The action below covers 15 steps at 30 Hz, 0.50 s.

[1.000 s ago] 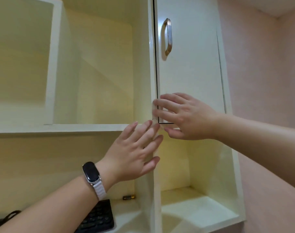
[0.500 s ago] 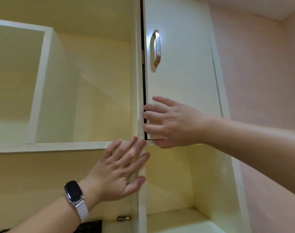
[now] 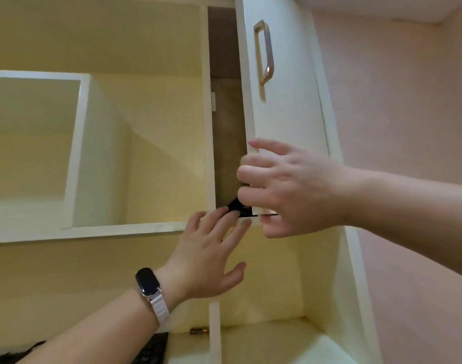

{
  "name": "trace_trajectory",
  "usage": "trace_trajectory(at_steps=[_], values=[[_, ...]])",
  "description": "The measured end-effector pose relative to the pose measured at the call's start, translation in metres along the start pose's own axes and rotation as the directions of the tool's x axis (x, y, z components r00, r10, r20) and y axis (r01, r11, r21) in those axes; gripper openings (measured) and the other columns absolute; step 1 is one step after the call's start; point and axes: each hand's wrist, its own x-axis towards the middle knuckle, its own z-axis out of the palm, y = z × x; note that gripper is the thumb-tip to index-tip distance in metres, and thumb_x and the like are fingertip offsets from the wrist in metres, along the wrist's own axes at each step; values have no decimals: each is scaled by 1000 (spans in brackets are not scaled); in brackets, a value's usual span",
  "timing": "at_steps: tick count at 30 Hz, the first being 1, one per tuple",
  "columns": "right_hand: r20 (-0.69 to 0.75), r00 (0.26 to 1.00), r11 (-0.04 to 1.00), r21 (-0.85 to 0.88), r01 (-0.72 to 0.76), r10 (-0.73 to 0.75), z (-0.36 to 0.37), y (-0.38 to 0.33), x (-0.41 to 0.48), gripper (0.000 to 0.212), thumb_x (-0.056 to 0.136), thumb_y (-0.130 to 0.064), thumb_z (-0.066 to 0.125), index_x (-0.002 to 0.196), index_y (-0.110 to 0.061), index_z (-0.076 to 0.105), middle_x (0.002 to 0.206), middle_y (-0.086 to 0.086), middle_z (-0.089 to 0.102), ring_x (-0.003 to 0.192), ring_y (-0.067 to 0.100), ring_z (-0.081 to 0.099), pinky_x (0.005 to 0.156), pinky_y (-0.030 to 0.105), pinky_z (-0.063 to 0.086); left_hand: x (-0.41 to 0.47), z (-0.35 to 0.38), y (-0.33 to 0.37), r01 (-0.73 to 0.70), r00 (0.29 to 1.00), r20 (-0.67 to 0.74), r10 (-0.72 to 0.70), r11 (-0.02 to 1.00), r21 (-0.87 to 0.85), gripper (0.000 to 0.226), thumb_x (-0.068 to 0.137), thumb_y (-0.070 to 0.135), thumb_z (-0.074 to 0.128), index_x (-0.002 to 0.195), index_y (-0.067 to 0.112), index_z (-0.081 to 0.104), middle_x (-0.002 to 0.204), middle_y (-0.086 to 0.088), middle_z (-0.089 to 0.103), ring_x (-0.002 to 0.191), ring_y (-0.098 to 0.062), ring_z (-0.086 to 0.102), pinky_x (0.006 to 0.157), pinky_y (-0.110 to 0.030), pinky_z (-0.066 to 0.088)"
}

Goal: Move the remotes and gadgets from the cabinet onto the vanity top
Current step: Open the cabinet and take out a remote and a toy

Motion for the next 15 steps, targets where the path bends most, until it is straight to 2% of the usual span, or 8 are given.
trace_trajectory(at_steps=[3, 5, 9, 12, 15], values=[[16, 999, 1000, -1, -31, 31, -18, 3, -14, 26, 84, -36, 50, 91, -14, 63, 97, 8, 60, 99, 31, 57, 110, 51, 35, 13, -1, 12, 90, 996, 26, -90, 996, -25, 72, 74, 55, 56, 134, 17, 49, 134, -8, 56, 124, -32, 51, 93, -53, 37], [-11, 999, 998, -40, -39, 38, -30, 9, -28, 26, 85, -34, 49, 90, -13, 63, 97, 10, 61, 96, 32, 58, 105, 50, 40, 13, 2, 14, 96, 995, 20, -96, 995, 0, 71, 75, 53, 56, 135, 16, 54, 132, -9, 57, 122, -33, 51, 93, -54, 36], [-31, 998, 985, -160, -60, 56, -56, 22, -69, 20, 84, -28, 48, 77, -13, 59, 89, 12, 61, 90, 35, 59, 96, 46, 44, 12, 7, 13, 92, 996, -14, -92, 996, 22, 70, 75, 51, 52, 134, 13, 56, 129, -12, 59, 117, -34, 53, 94, -56, 34], [17, 993, 971, -215, -109, 115, -72, 31, -110, 21, 82, -27, 49, 70, -11, 57, 83, 12, 61, 88, 35, 60, 95, 46, 44, 13, 9, 14, 96, 995, -42, -95, 995, 7, 69, 74, 50, 50, 131, 13, 58, 124, -13, 62, 112, -32, 55, 93, -56, 35], [116, 975, 949, -274, -154, 191, -86, 39, -149, 24, 83, -28, 48, 75, -11, 62, 87, 12, 62, 90, 36, 60, 99, 48, 41, 14, 8, 16, 102, 992, -69, -103, 995, -7, 67, 74, 48, 48, 129, 13, 60, 120, -14, 62, 109, -33, 57, 92, -57, 35]])
